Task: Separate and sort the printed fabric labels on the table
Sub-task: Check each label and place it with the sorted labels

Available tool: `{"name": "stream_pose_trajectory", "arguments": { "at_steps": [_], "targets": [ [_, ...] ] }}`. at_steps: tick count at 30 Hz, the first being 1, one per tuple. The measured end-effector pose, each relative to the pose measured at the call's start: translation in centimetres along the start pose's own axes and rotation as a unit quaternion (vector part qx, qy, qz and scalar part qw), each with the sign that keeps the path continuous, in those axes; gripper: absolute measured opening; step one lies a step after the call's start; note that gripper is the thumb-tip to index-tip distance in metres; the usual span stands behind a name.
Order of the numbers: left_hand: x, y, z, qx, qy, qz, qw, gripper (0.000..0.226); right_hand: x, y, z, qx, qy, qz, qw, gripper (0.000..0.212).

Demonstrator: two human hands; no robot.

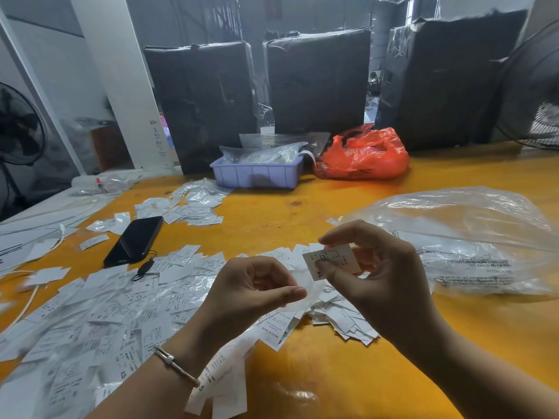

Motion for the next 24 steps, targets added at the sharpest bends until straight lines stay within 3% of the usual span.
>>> {"name": "stream_pose_trajectory", "arguments": {
  "at_steps": [17, 20, 24],
  "targets": [
    [-0.5, 0.1, -0.6, 0.026, 0.006, -0.028, 0.999, 0.02, -2.0, -0.4, 0.8, 0.017, 0.121, -0.138, 0.983, 0.024],
    [-0.8, 0.1, -0.8, 0.036, 0.008, -0.038, 0.999, 0.018, -2.3, -0.4, 0.5, 0.029, 0.108, -0.151, 0.982, 0.023],
    [-0.5, 0.0, -0.6, 0.039, 0.037, -0.027, 0.998, 0.012, -0.9, -0.9, 0.4, 0.011, 0.002, -0.088, 0.996, 0.027]
  ]
}}
Point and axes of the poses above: each hand's wrist, its own y-axis away from the middle knuckle, its own x-axis out of the back of the hand, z = x × y, the point moved 10 cm from there along -y, towards the middle knuckle, and after that the axes turned 1 degree about y, right-handed, at the moved point
